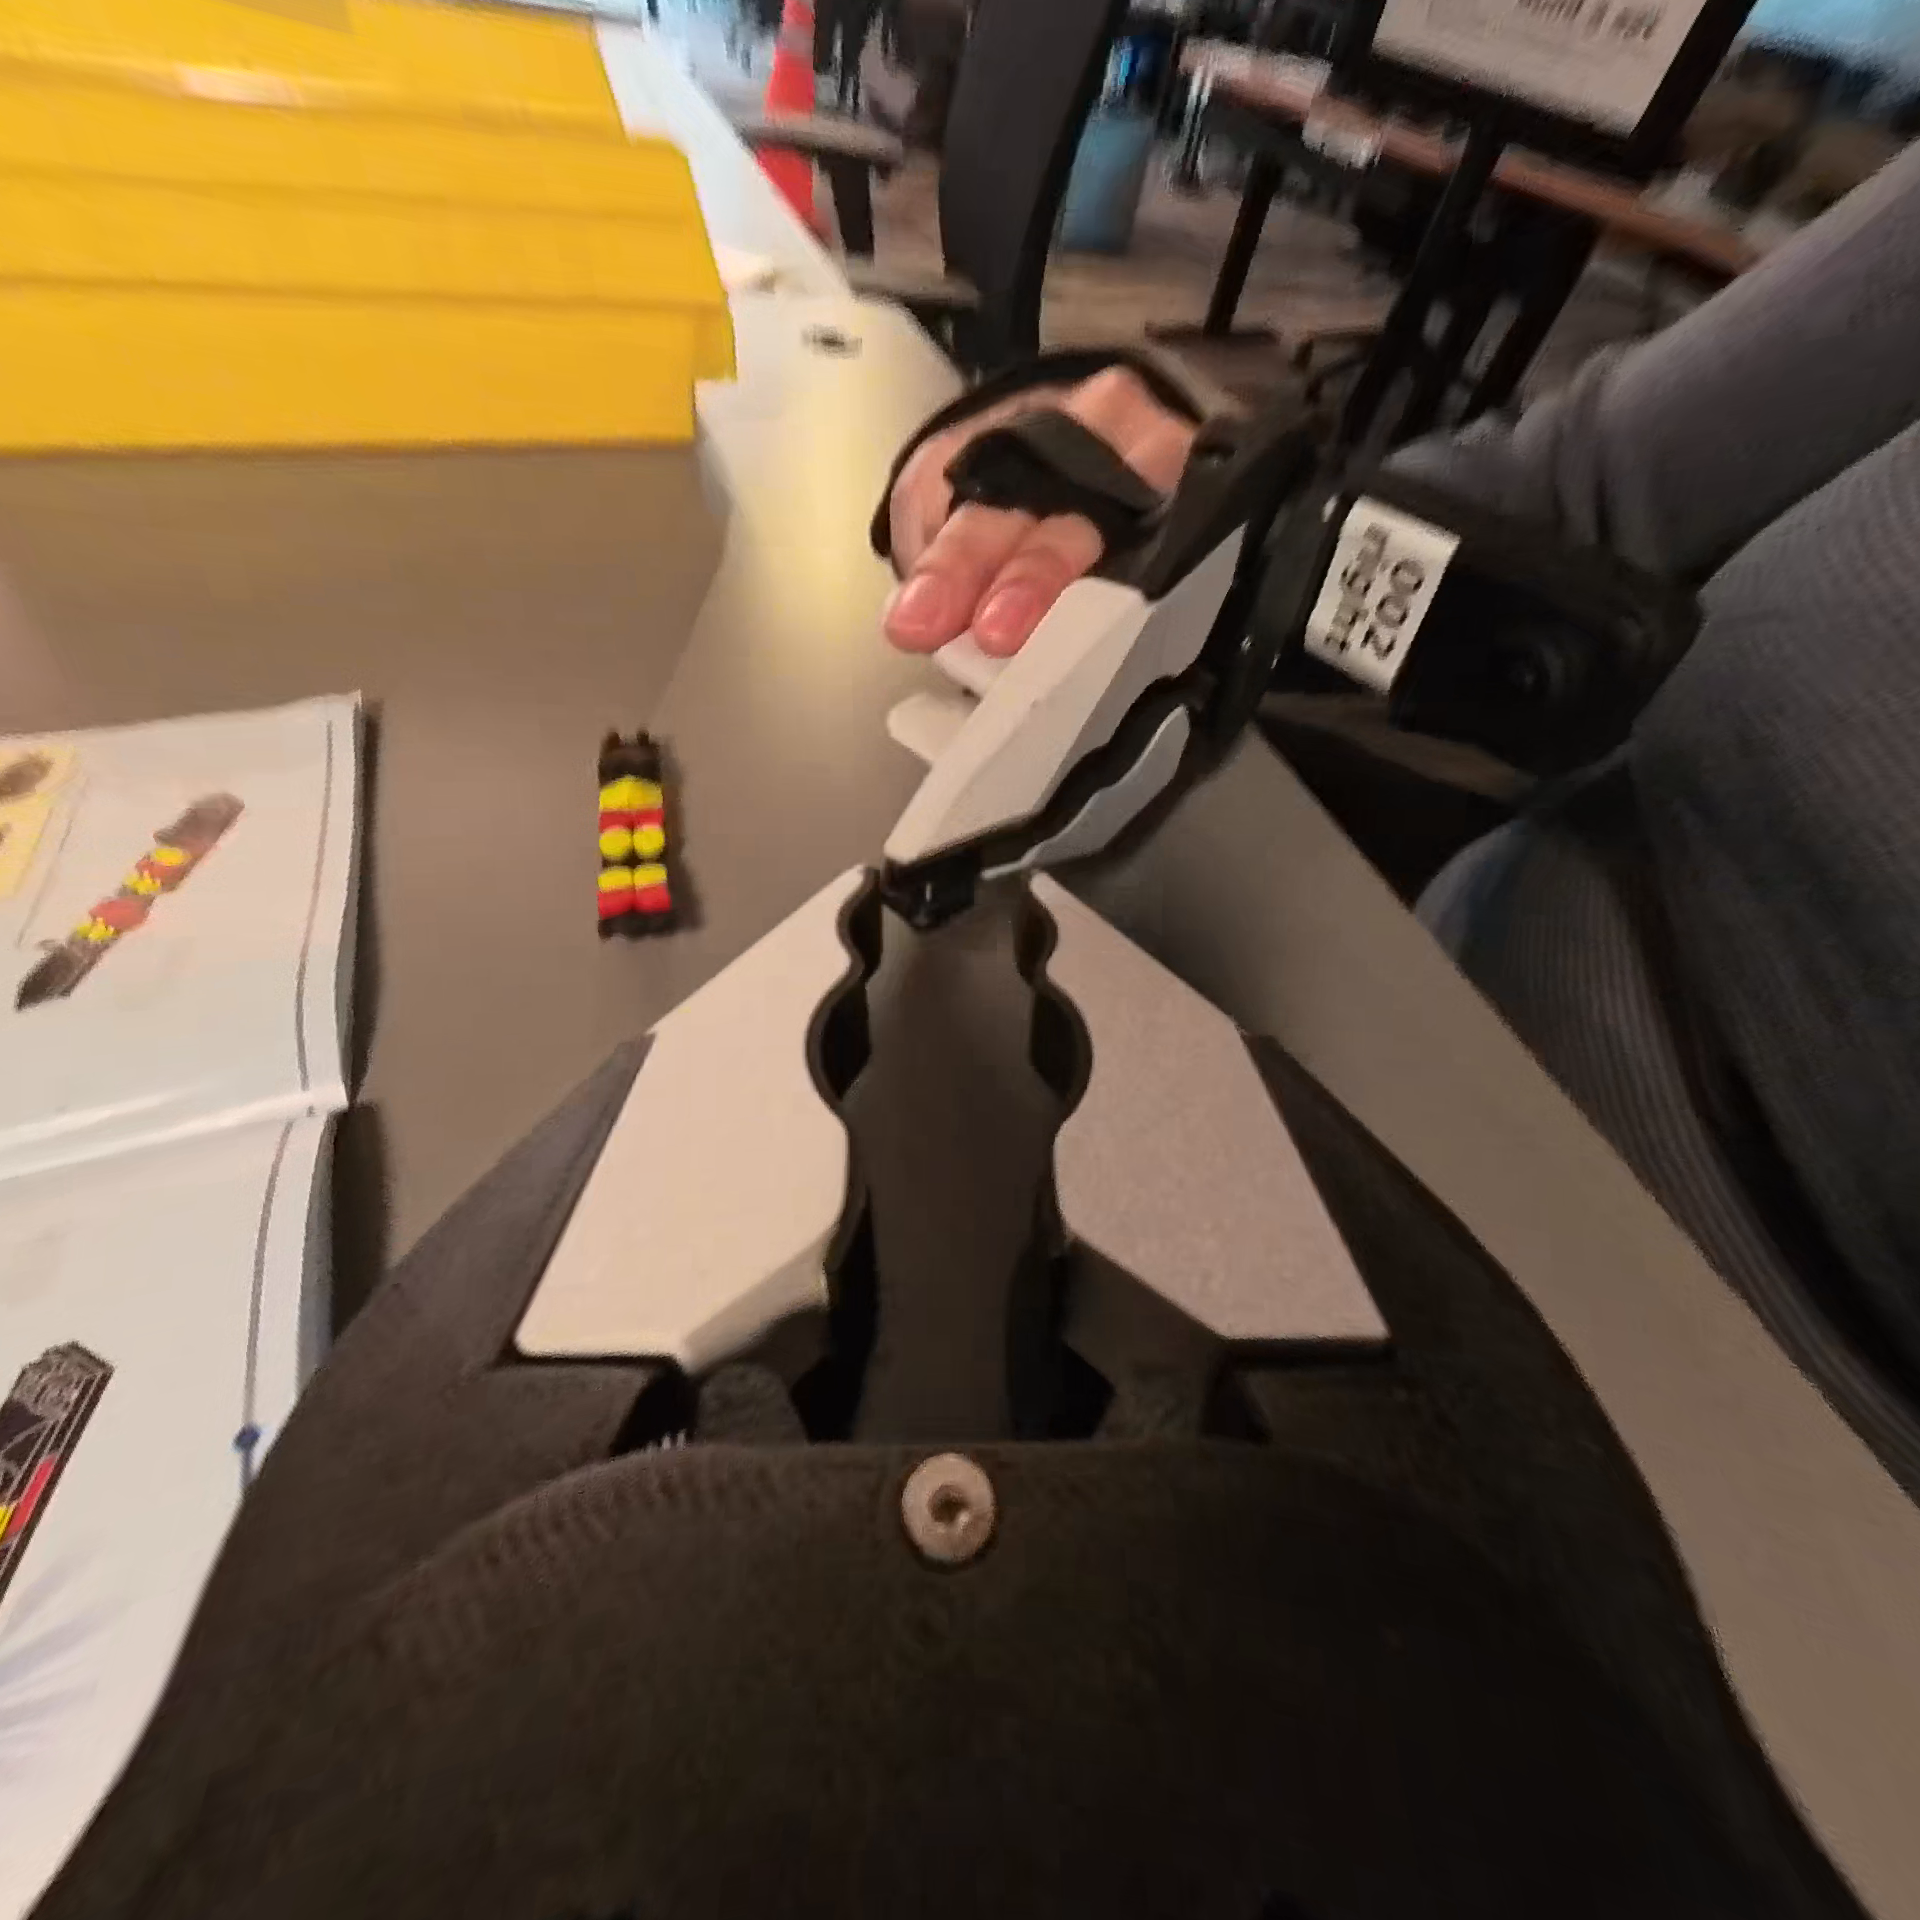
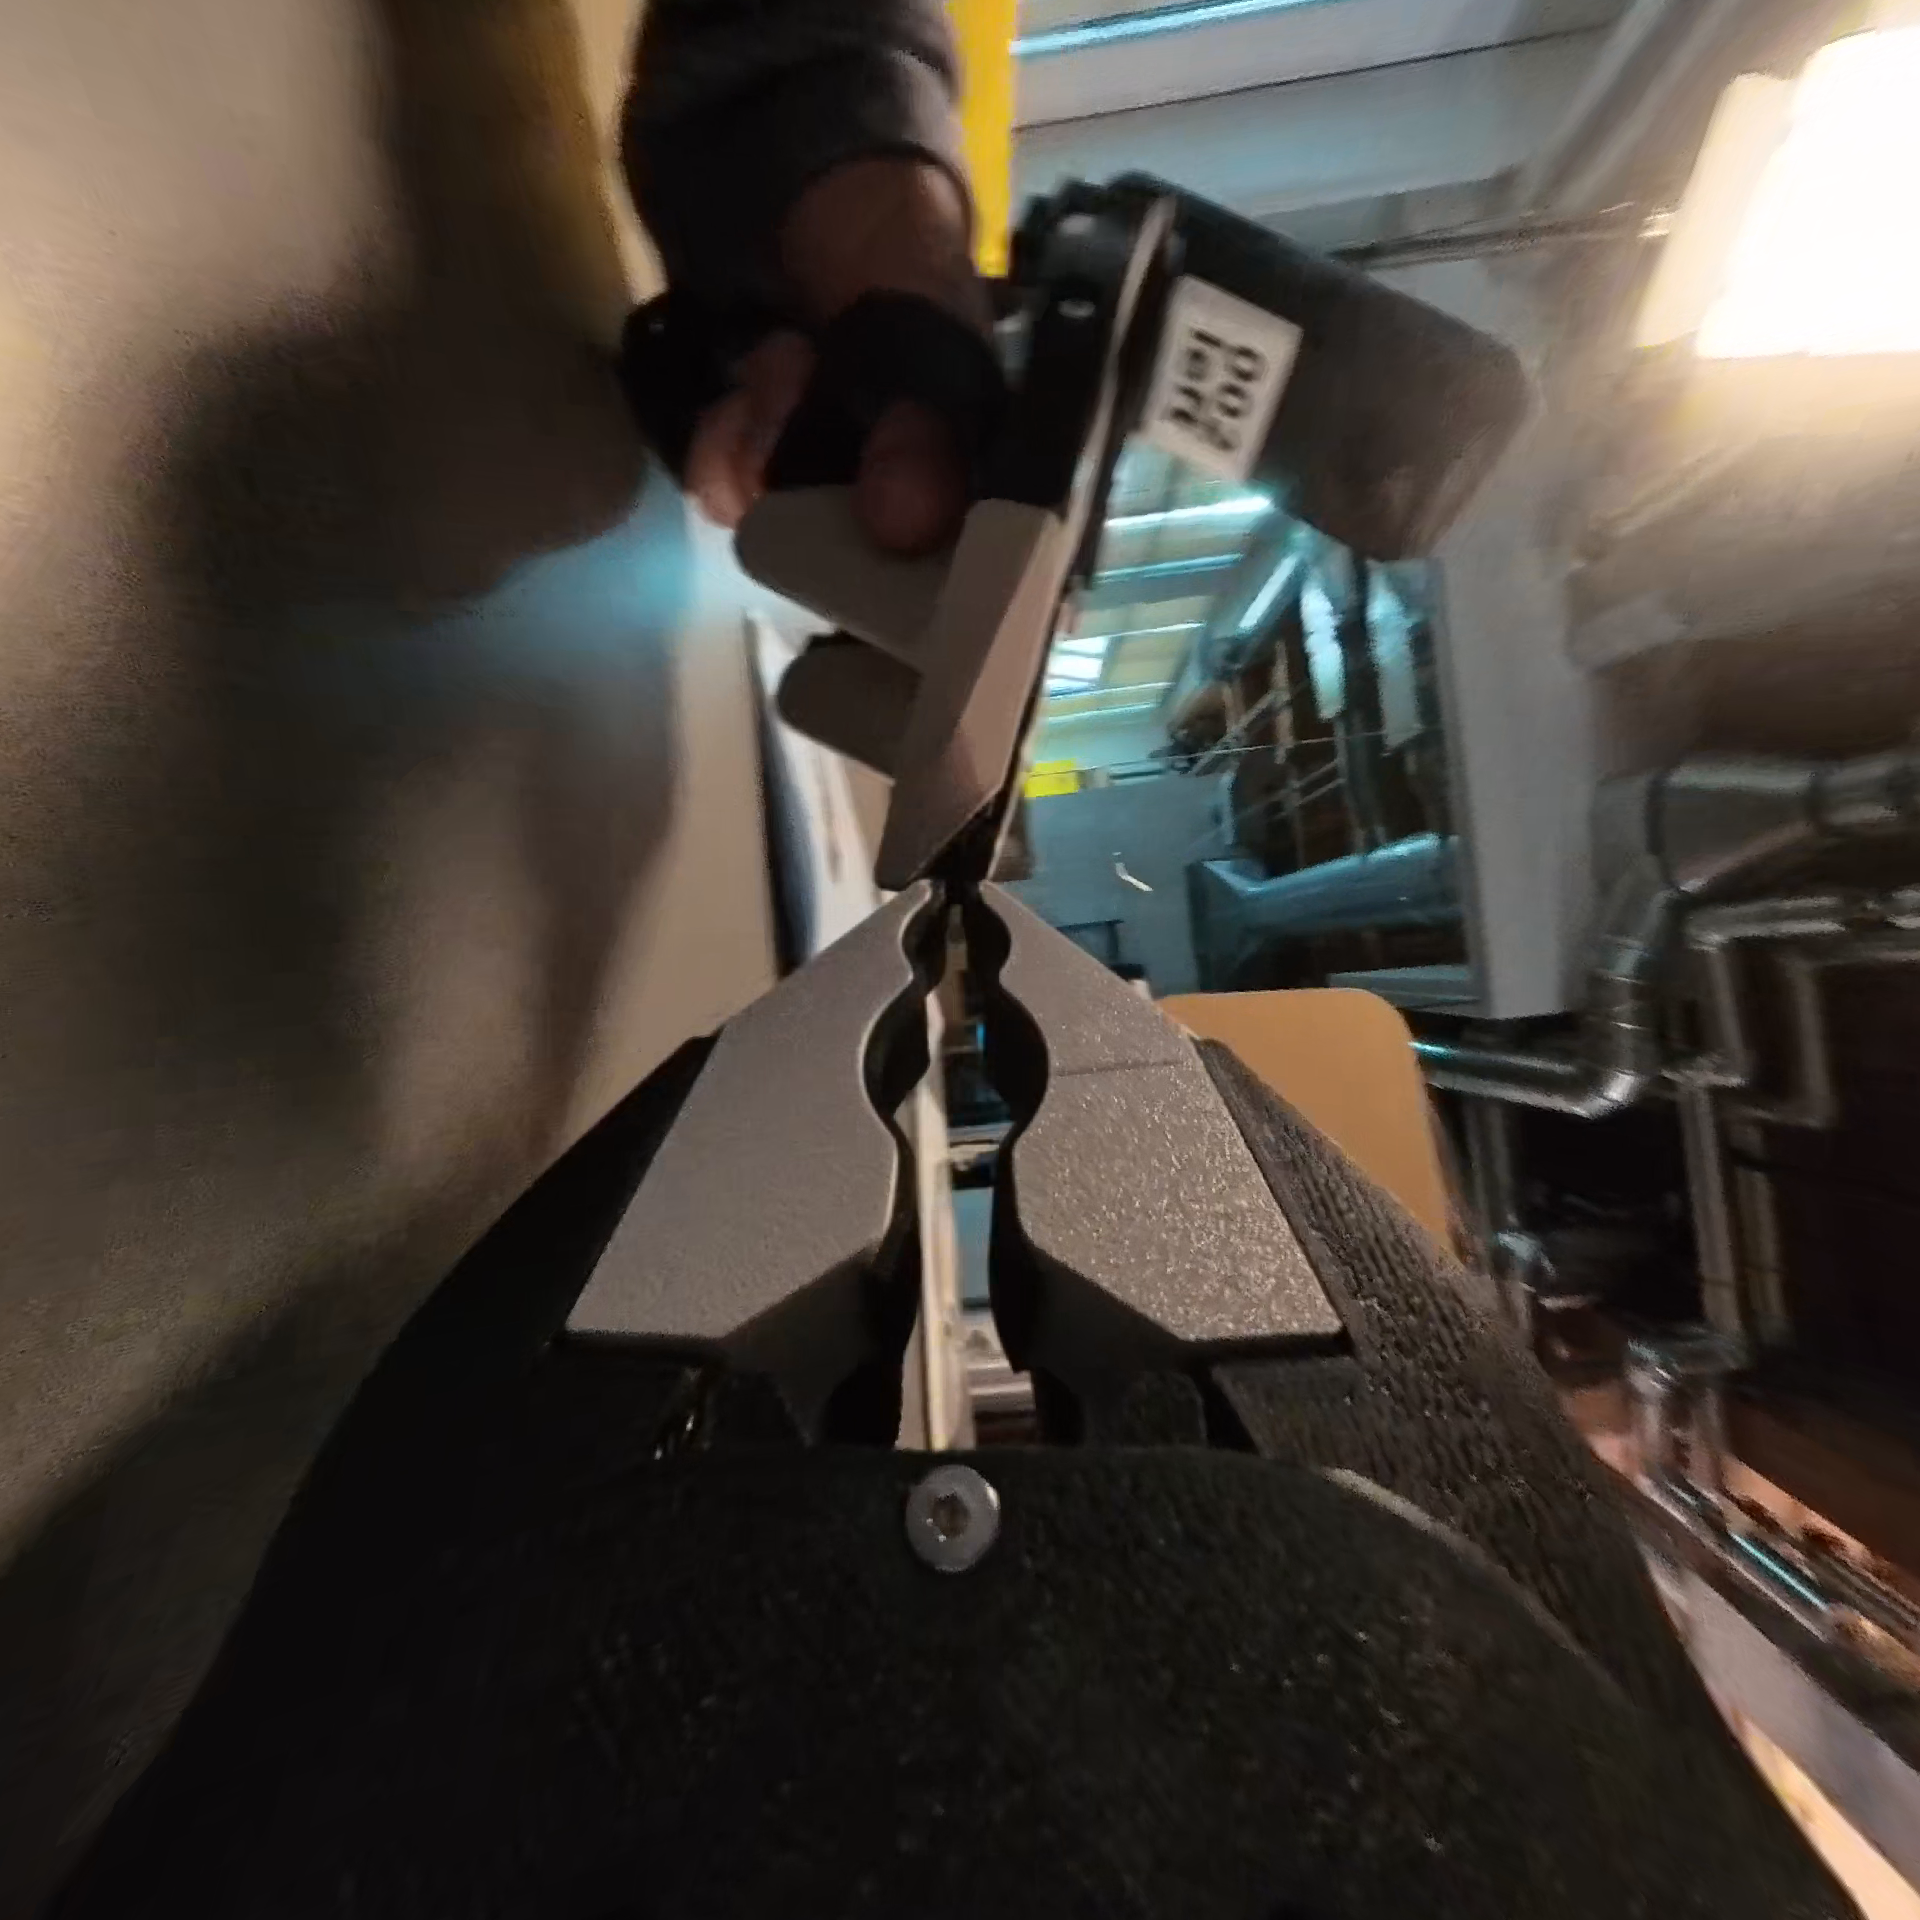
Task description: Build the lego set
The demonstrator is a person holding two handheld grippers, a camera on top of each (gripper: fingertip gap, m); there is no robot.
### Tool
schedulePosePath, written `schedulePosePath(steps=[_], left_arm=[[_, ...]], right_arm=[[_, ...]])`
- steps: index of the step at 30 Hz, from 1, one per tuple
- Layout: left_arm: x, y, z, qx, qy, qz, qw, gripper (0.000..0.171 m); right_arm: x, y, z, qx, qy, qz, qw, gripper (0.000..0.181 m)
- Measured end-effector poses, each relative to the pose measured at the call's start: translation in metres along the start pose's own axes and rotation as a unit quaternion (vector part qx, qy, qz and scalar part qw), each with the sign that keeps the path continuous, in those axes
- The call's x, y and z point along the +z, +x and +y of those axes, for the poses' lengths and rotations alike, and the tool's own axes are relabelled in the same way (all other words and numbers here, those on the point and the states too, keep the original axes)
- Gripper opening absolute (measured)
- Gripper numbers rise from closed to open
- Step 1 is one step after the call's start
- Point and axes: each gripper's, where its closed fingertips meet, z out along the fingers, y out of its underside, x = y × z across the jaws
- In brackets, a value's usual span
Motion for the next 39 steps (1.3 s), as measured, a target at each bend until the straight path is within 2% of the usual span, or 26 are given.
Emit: schedulePosePath(steps=[4,8,13,18,21,32,34,36,37,39], left_arm=[[-0.008,0.007,-0.037,-0.019,0.138,0.003,0.99,0.029],[-0.027,0.015,-0.074,-0.047,0.286,0.011,0.957,0.026],[-0.046,0.017,-0.09,-0.086,0.382,0.009,0.92,0.022],[-0.052,0.015,-0.093,-0.084,0.401,0.0,0.912,0.024],[-0.049,0.017,-0.091,-0.08,0.393,0.005,0.916,0.015],[-0.048,0.026,-0.095,-0.05,0.385,0.017,0.921,0.015],[-0.05,0.026,-0.095,-0.048,0.388,0.014,0.92,0.015],[-0.053,0.022,-0.095,-0.05,0.393,0.009,0.918,0.015],[-0.055,0.019,-0.094,-0.053,0.396,0.004,0.917,0.015],[-0.057,0.014,-0.093,-0.056,0.4,-0.004,0.915,0.015]], right_arm=[[-0.005,0.028,0.001,0.056,0.005,0.047,0.997,0.0],[-0.006,0.052,-0.006,0.1,0.018,0.071,0.992,0.0],[-0.001,0.072,-0.013,0.107,0.022,0.099,0.989,0.0],[0.001,0.079,-0.018,0.113,0.032,0.111,0.987,0.001],[0.001,0.08,-0.02,0.107,0.033,0.112,0.987,0.0],[-0.004,0.086,-0.029,0.131,0.049,0.107,0.984,0.001],[-0.005,0.084,-0.028,0.163,0.057,0.085,0.981,0.009],[-0.008,0.08,-0.015,0.246,0.047,0.044,0.967,0.015],[-0.009,0.071,-0.004,0.306,0.029,0.007,0.951,0.015],[-0.013,0.041,0.02,0.434,-0.029,-0.089,0.896,0.019]])
